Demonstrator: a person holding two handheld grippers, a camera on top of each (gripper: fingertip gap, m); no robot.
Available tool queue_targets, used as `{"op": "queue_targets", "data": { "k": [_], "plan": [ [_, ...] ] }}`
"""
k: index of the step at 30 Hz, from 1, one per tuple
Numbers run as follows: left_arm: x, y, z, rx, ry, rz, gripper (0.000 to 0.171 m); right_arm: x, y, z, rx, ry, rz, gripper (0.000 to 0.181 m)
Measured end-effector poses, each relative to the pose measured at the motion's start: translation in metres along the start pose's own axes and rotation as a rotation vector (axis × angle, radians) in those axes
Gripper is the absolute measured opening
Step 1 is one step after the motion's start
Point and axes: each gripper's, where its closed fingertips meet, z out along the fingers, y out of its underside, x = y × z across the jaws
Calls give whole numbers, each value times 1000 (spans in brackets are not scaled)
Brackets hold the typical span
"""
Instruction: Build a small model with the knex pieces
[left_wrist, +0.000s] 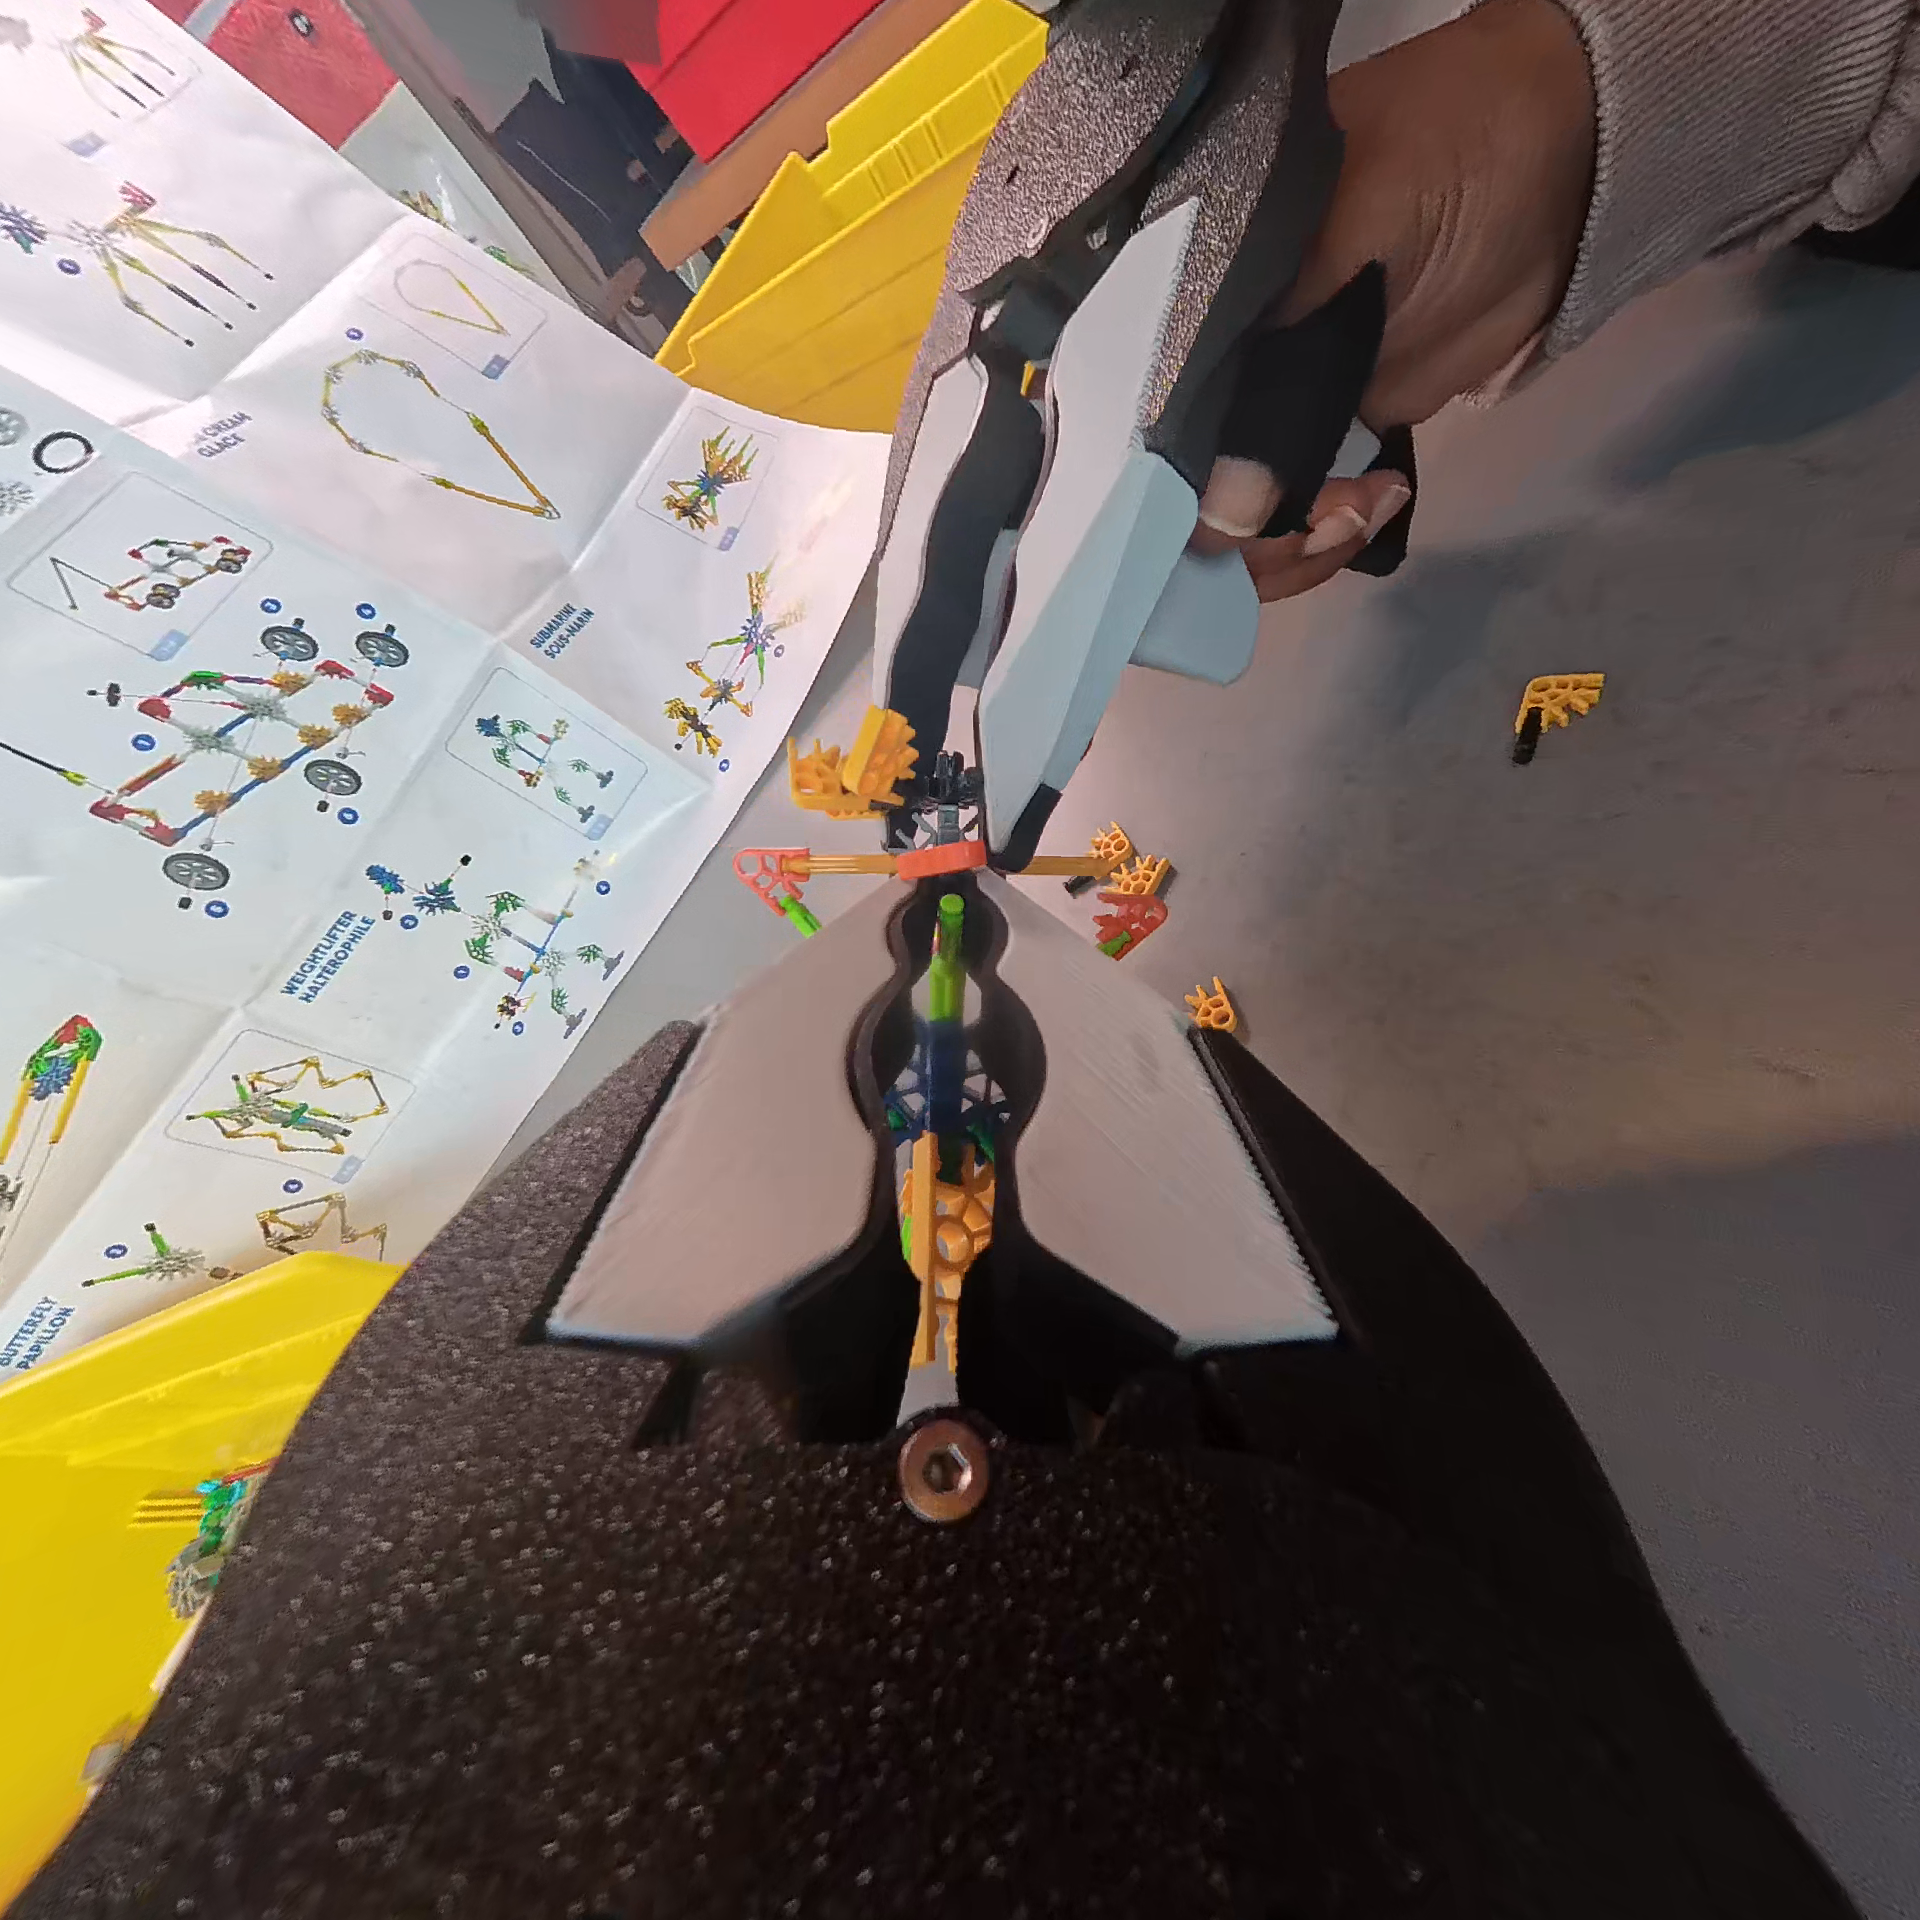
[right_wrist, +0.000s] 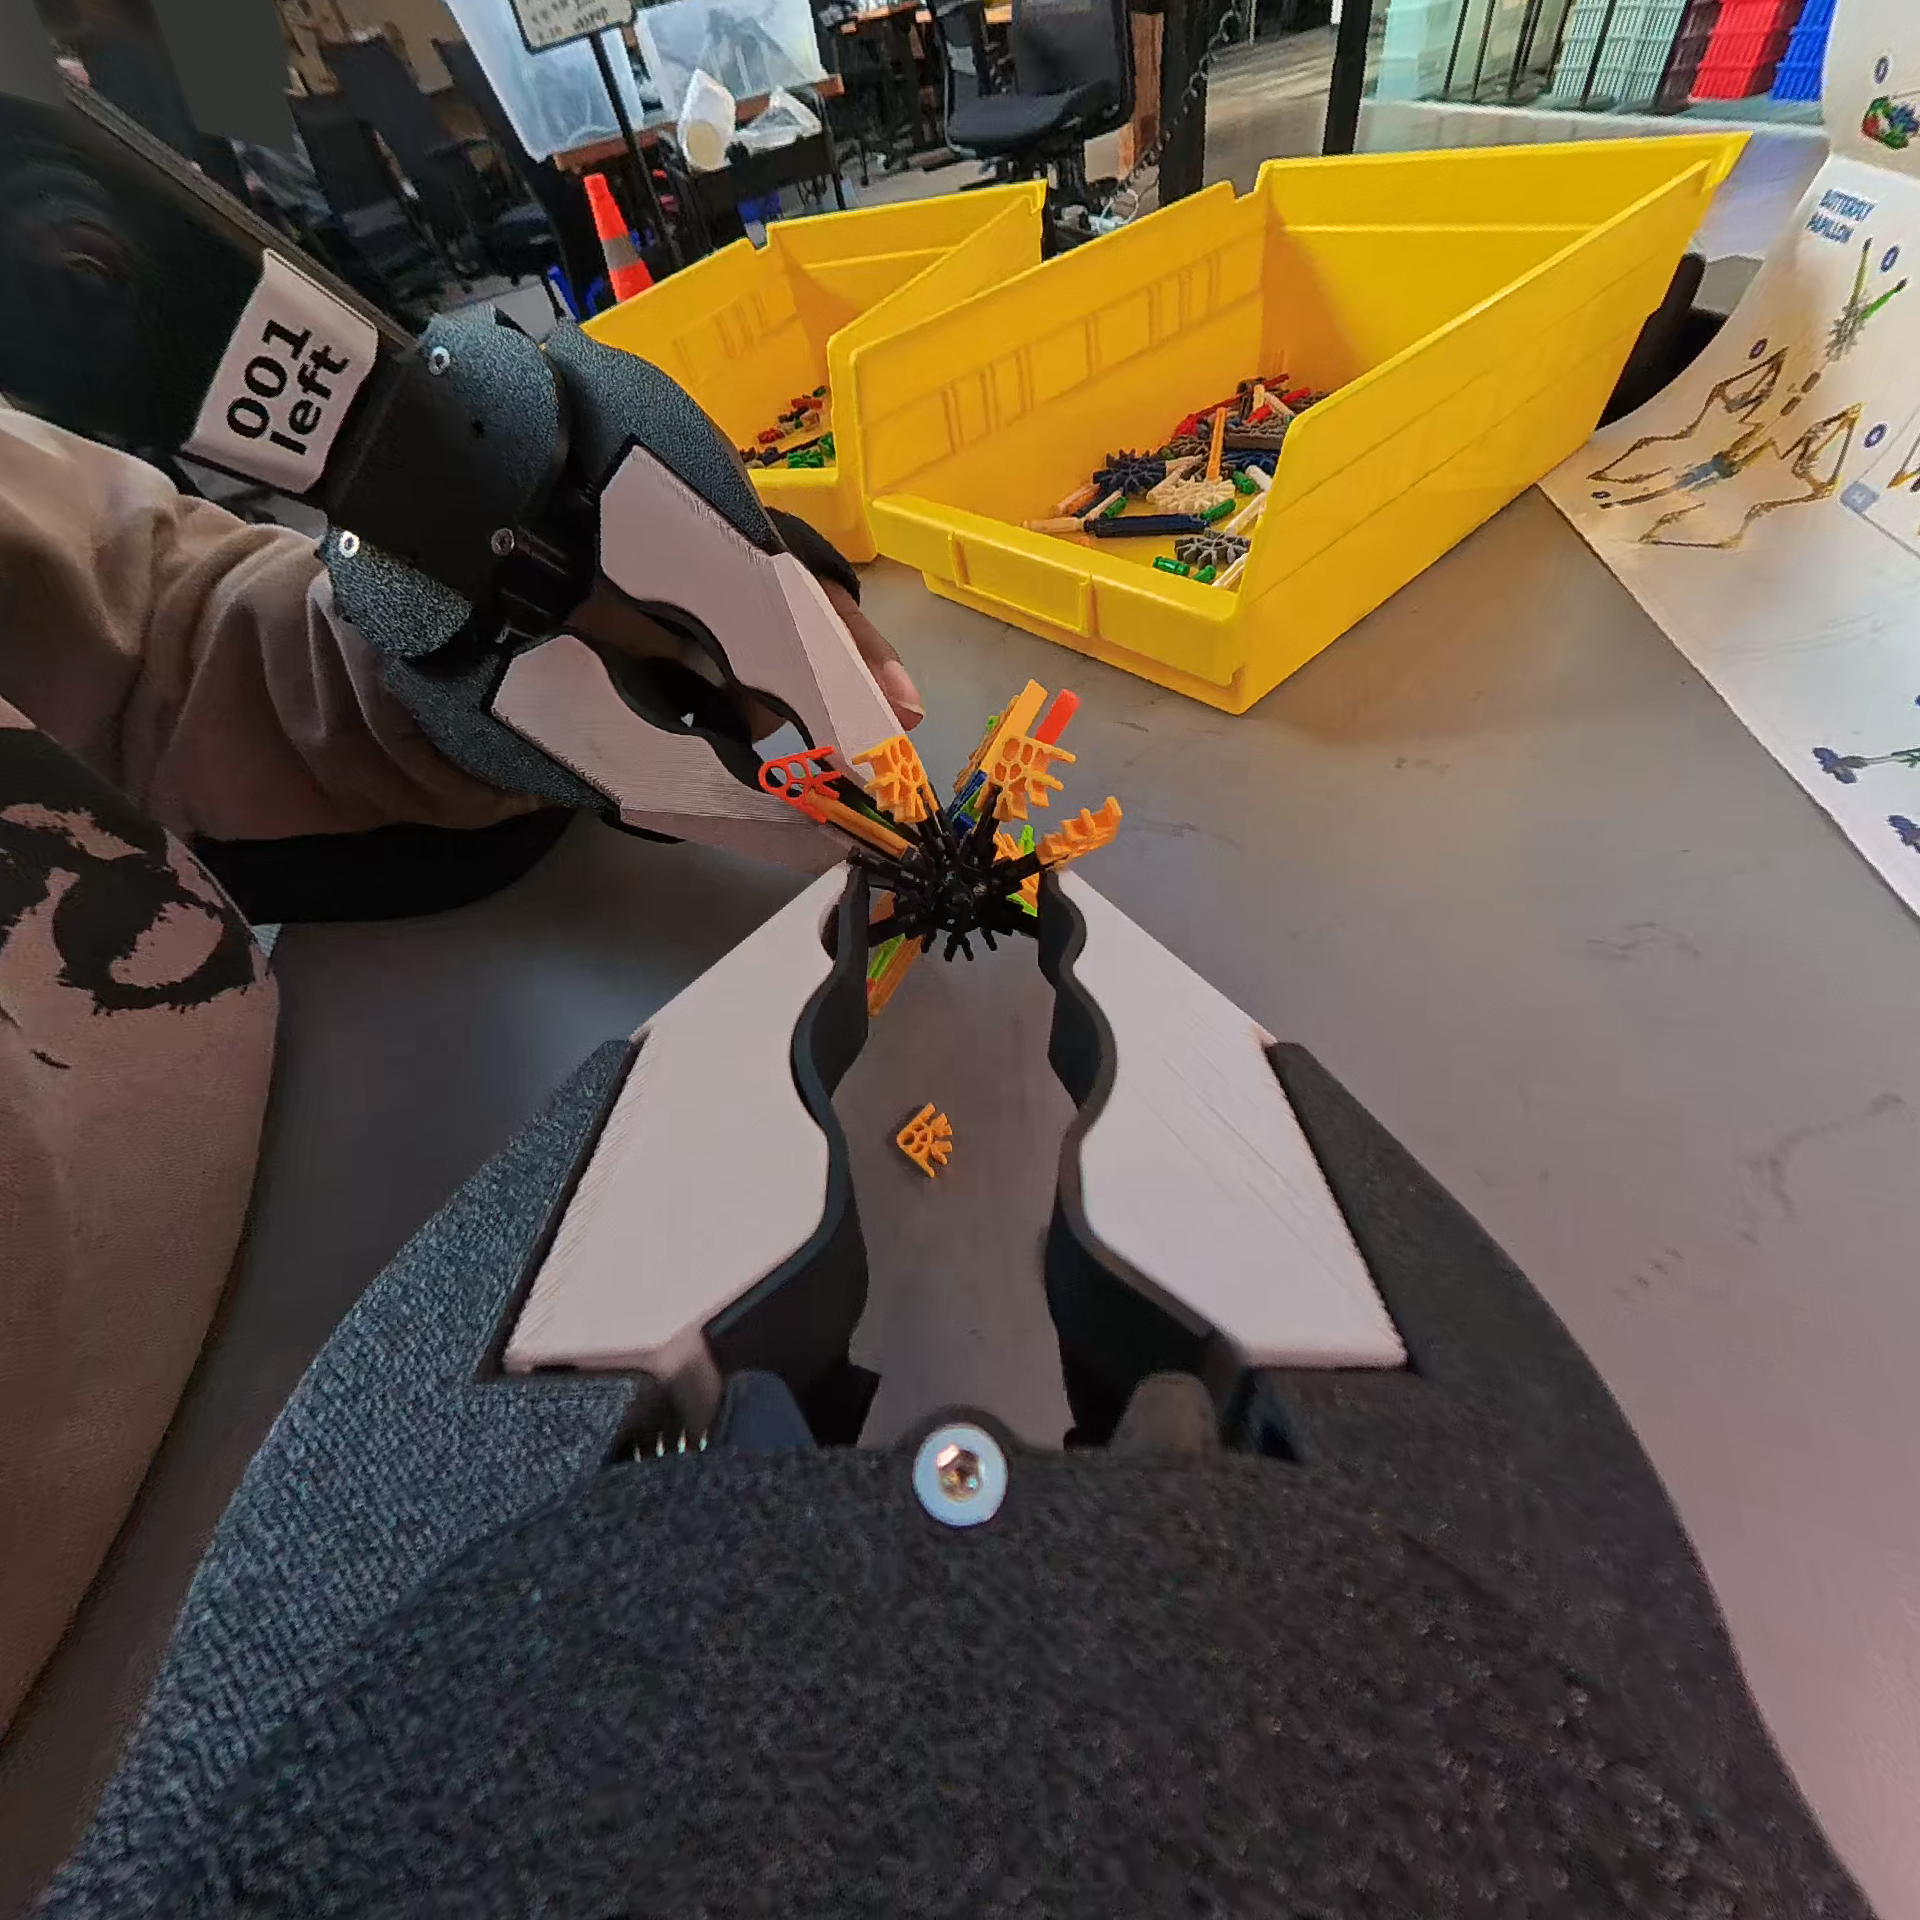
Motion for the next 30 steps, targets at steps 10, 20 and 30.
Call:
{"op": "queue_targets", "data": {
  "k": [10, 20, 30],
  "plan": [
    [2, 11, 11, -48, 13, -111, 5, 10, 10, 1, -36, 74, -56, 26],
    [3, 10, 14, -49, 57, -123, 2, 11, 14, -7, -45, -10, 49, 23],
    [-31, 43, -7, -128, -25, -248, 2, 43, 7, -44, 9, 58, 112, 22]
  ]
}}
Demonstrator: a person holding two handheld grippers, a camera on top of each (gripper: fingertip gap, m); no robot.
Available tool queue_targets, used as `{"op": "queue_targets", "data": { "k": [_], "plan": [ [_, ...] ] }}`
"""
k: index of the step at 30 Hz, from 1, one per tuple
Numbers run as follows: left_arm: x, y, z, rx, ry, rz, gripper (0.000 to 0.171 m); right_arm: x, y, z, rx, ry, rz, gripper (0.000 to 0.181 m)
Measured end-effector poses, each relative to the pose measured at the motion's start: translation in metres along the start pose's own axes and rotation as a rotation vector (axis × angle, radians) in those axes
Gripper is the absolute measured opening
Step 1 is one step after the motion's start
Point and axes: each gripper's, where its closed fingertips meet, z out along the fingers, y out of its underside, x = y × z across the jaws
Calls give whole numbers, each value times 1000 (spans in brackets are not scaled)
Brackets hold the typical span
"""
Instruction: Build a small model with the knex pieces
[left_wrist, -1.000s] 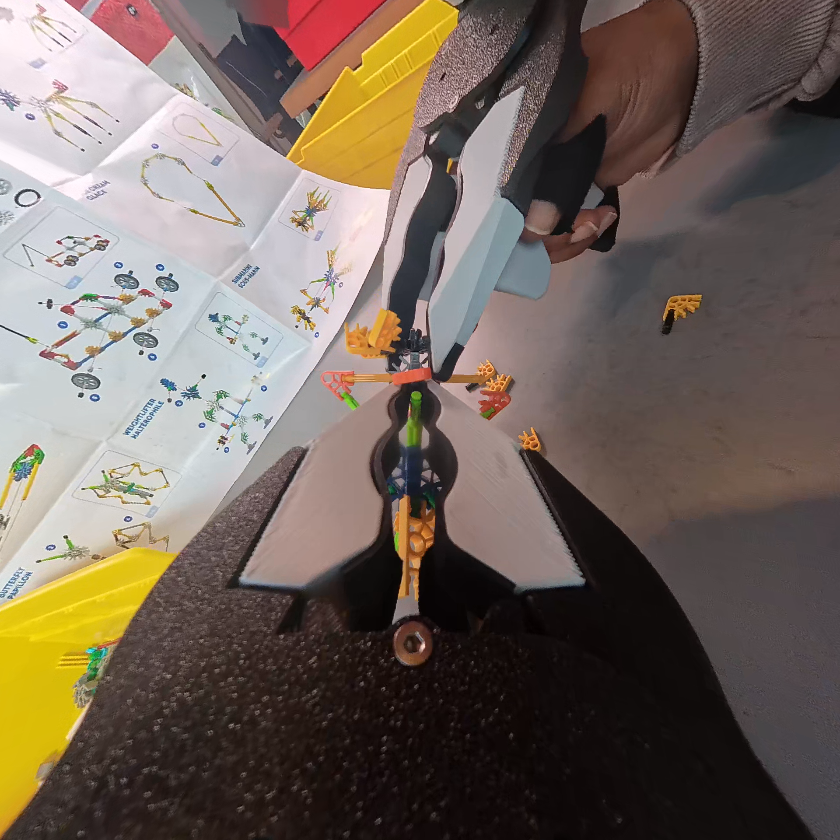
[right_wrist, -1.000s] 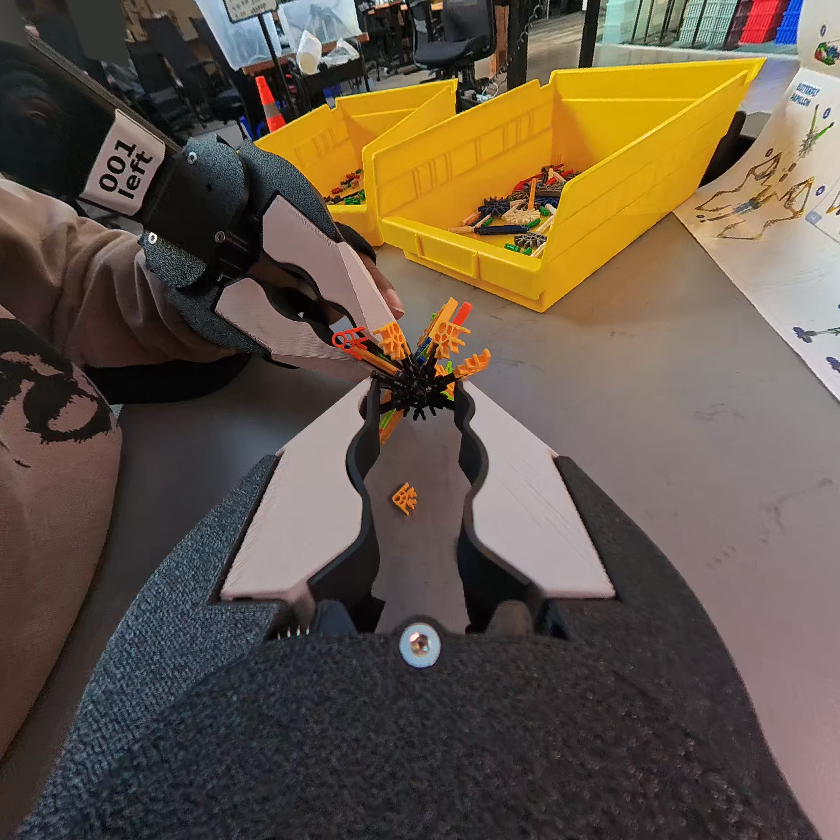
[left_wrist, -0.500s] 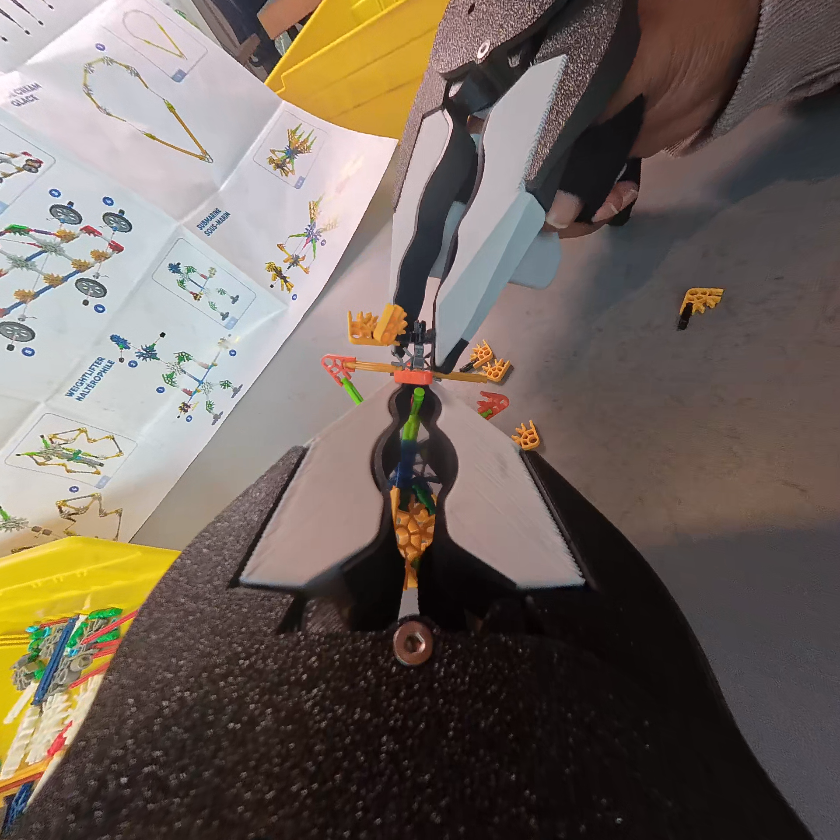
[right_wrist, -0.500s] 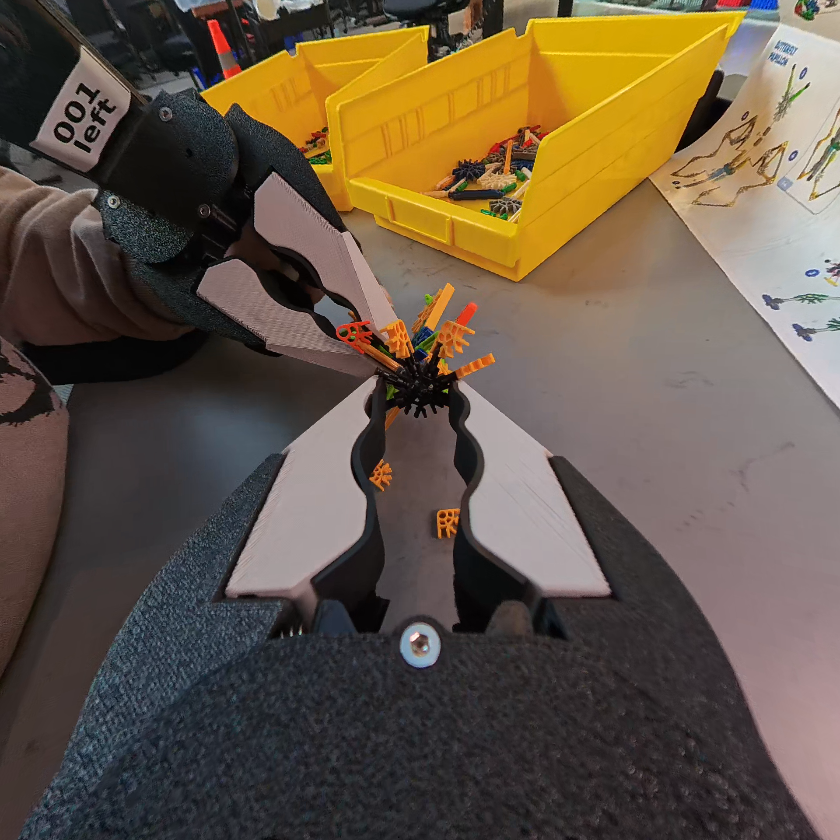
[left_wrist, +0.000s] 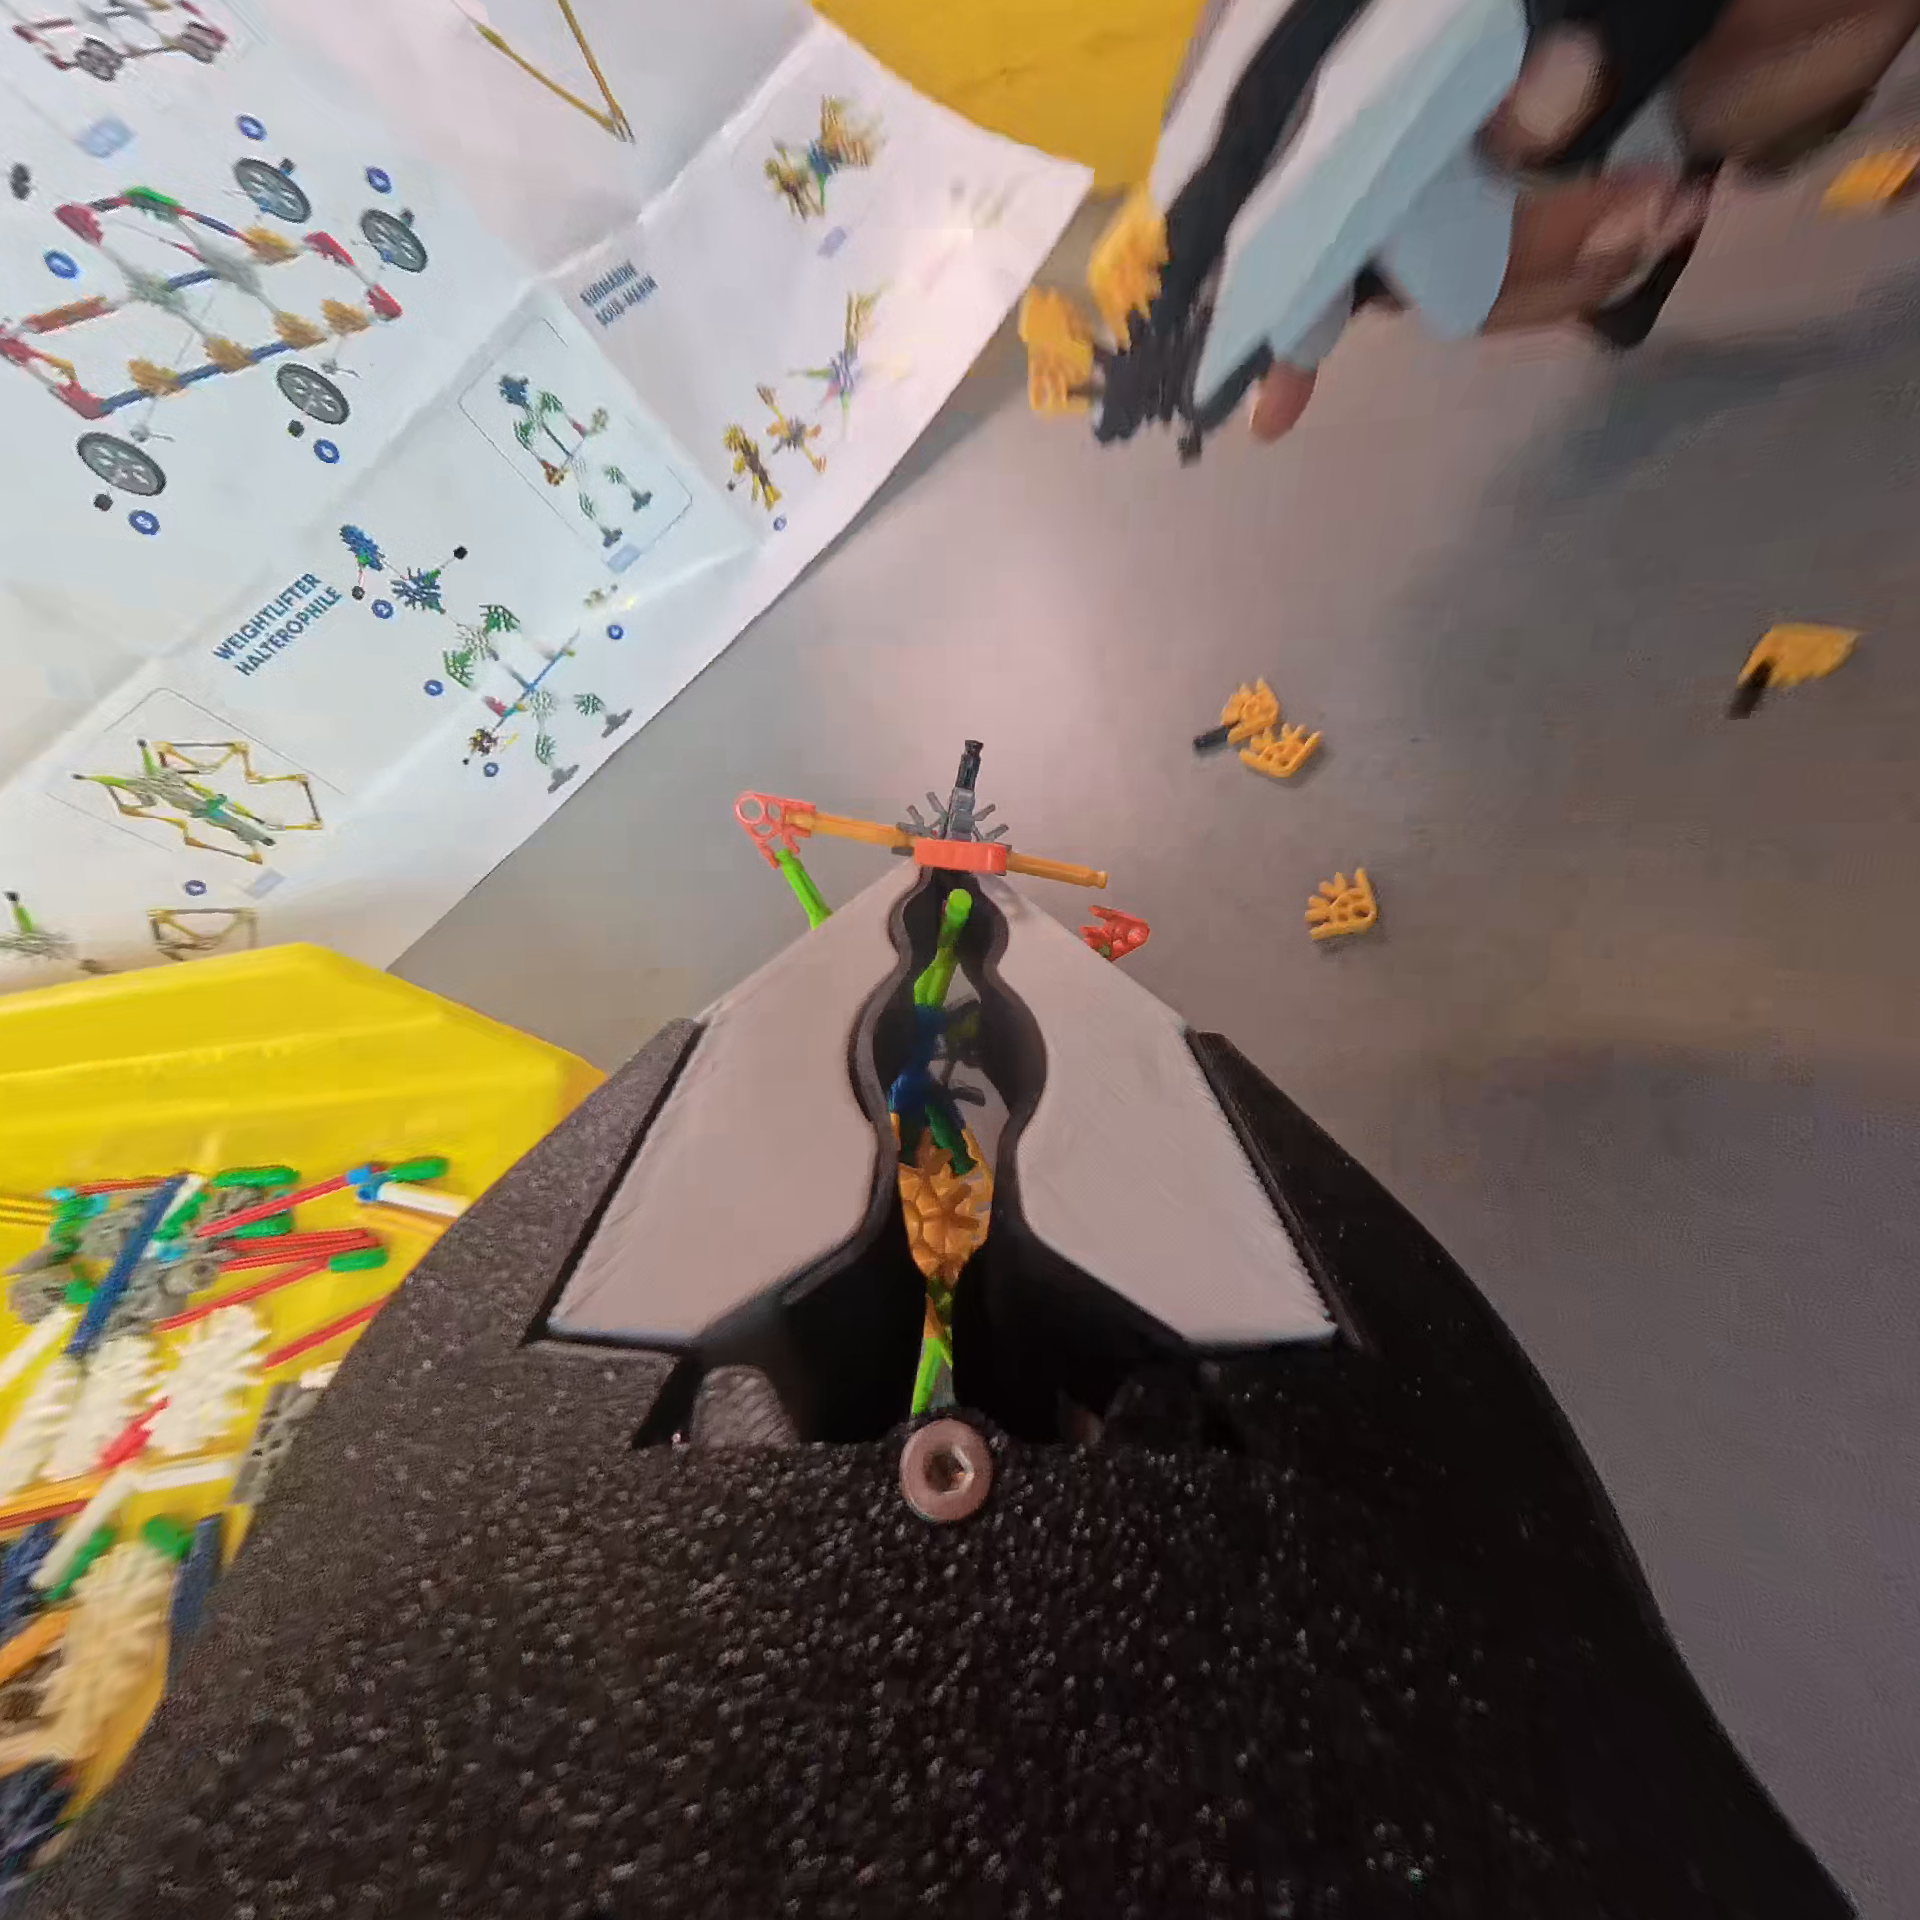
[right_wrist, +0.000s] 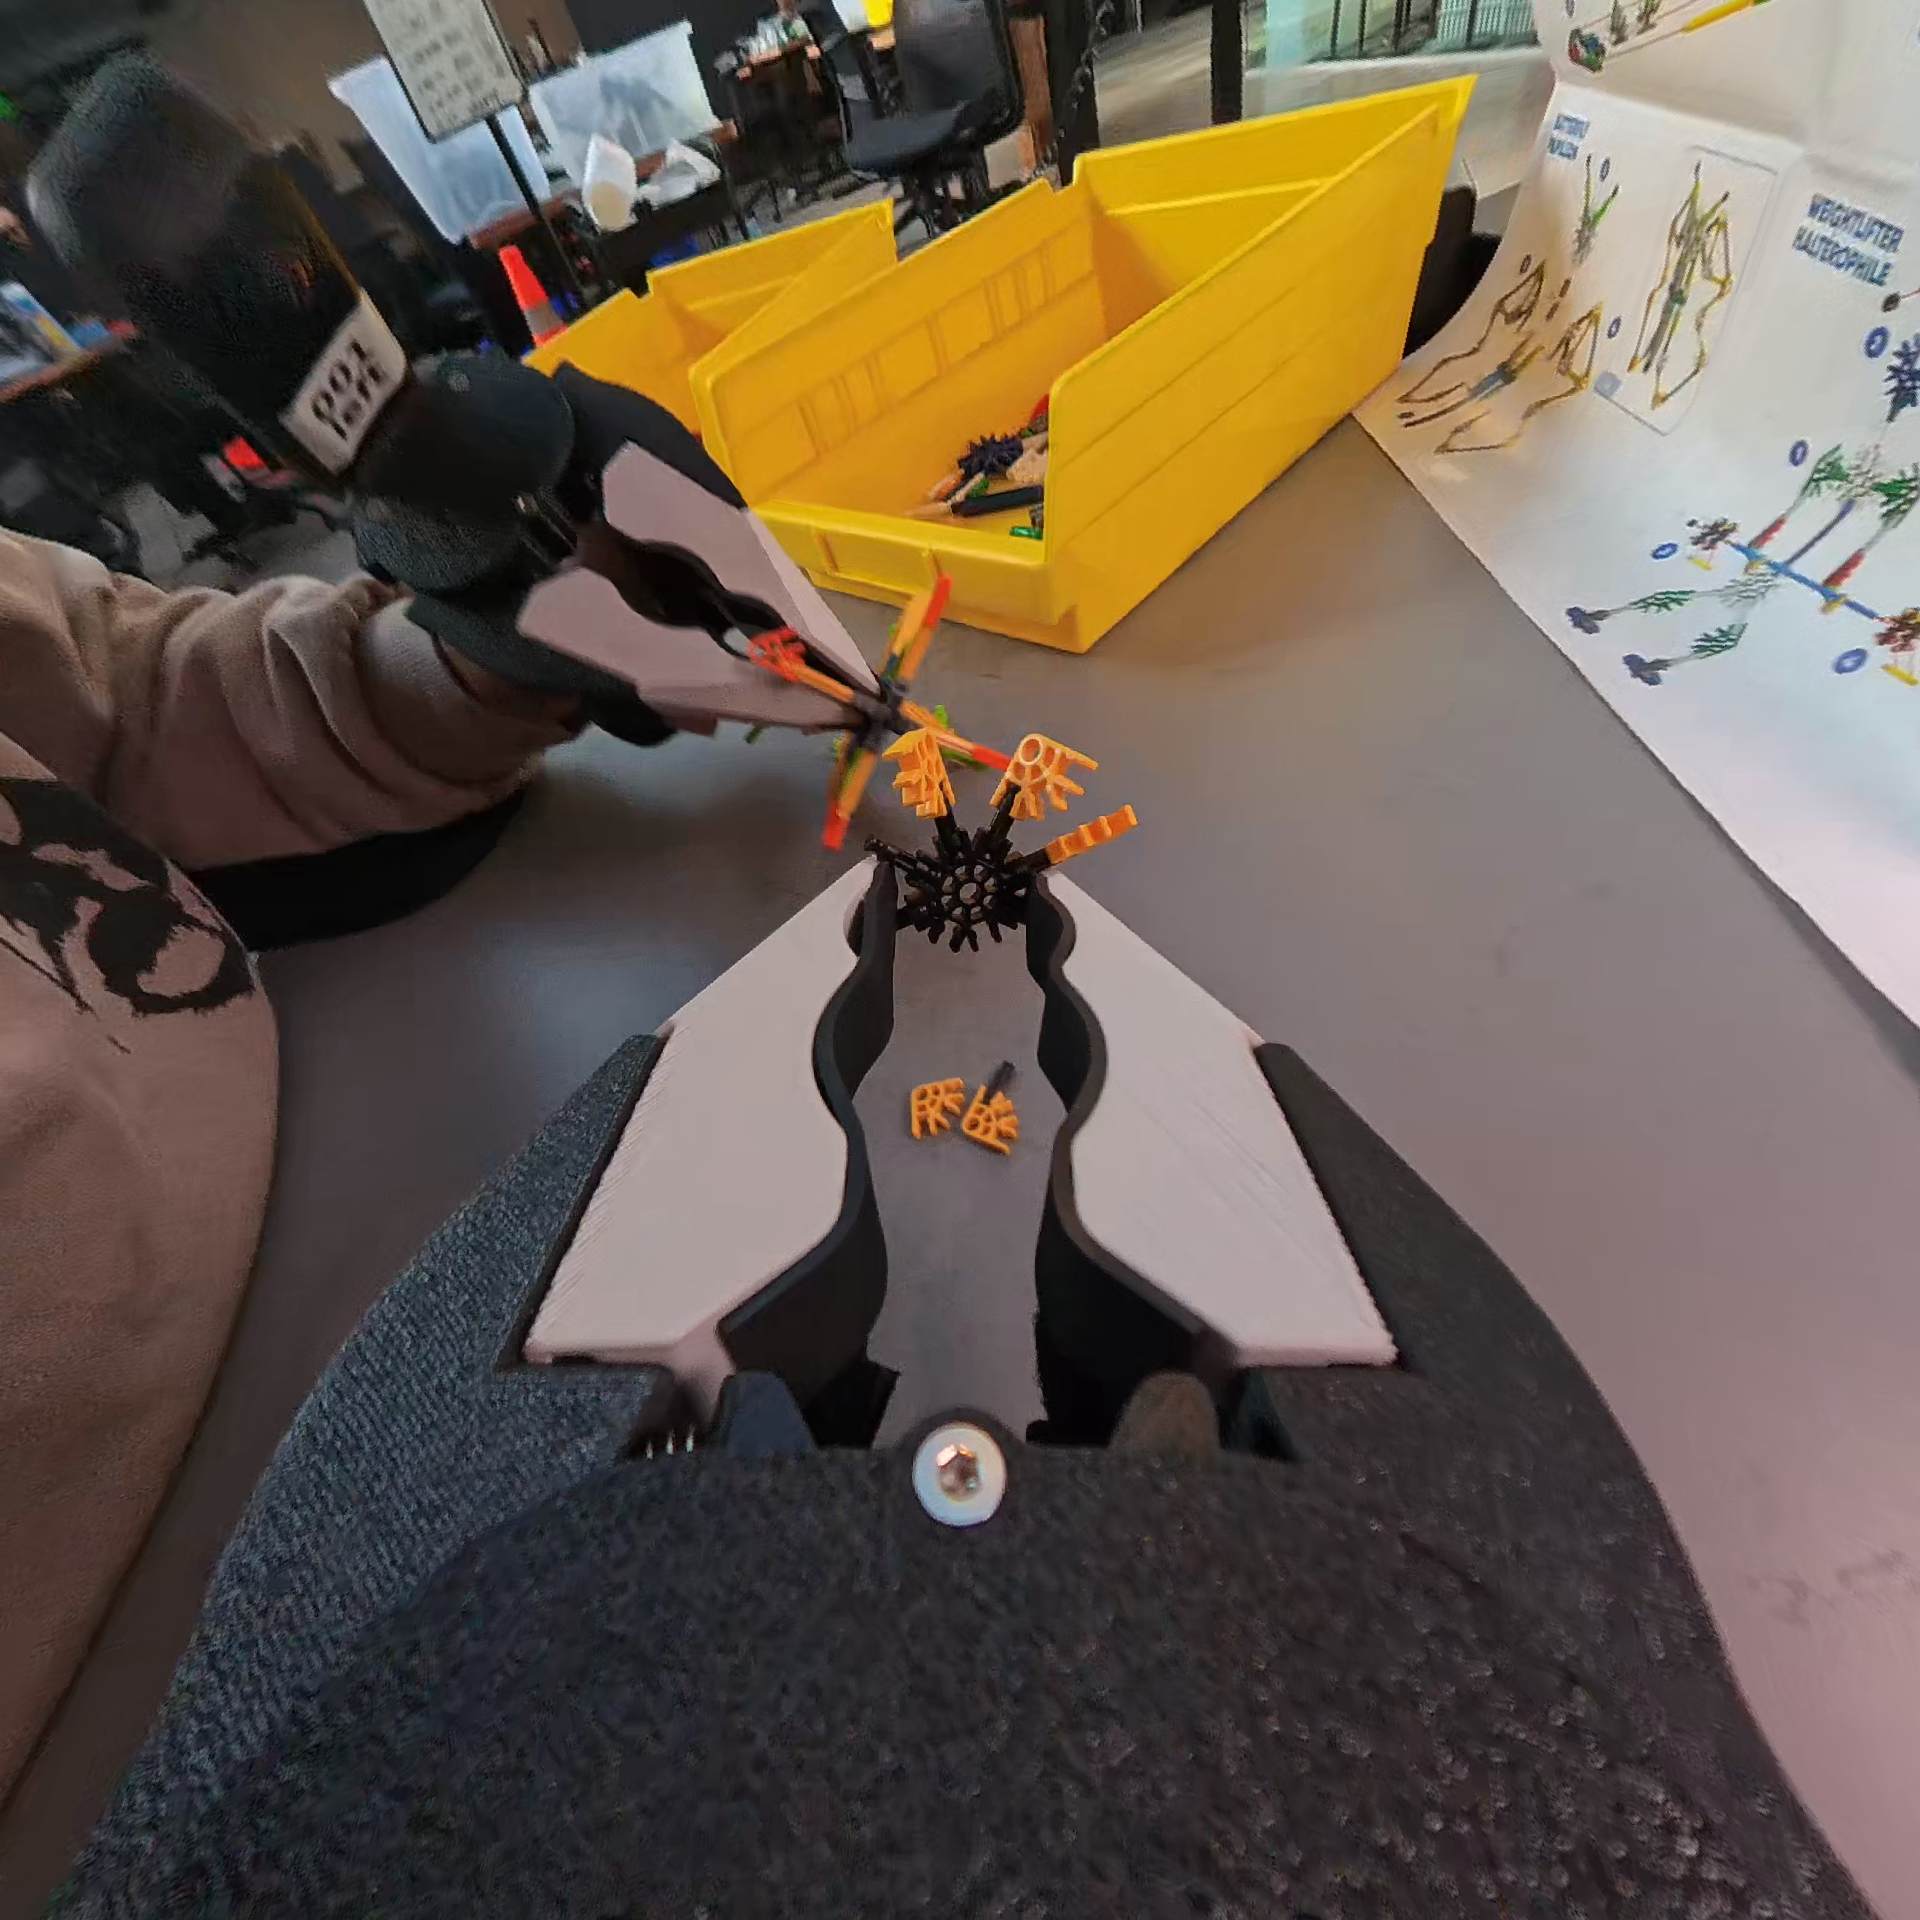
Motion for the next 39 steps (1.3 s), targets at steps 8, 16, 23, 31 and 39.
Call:
{"op": "queue_targets", "data": {
  "k": [8, 16, 23, 31, 39],
  "plan": [
    [16, -14, 16, 18, 65, 42, 3, -3, 18, 20, -108, 0, -78, 23],
    [17, -12, 19, 29, 45, 59, 6, 0, 35, 23, -209, 27, -99, 24],
    [11, -11, 18, 41, 13, 43, 6, 8, 73, 28, -469, 158, -306, 26],
    [9, -11, 18, 22, 65, 7, 7, 33, -12, -40, -296, 279, -276, 54],
    [9, 4, 15, -176, 241, -97, 14, 73, -6, -183, -545, 581, -207, 39]
  ]
}}
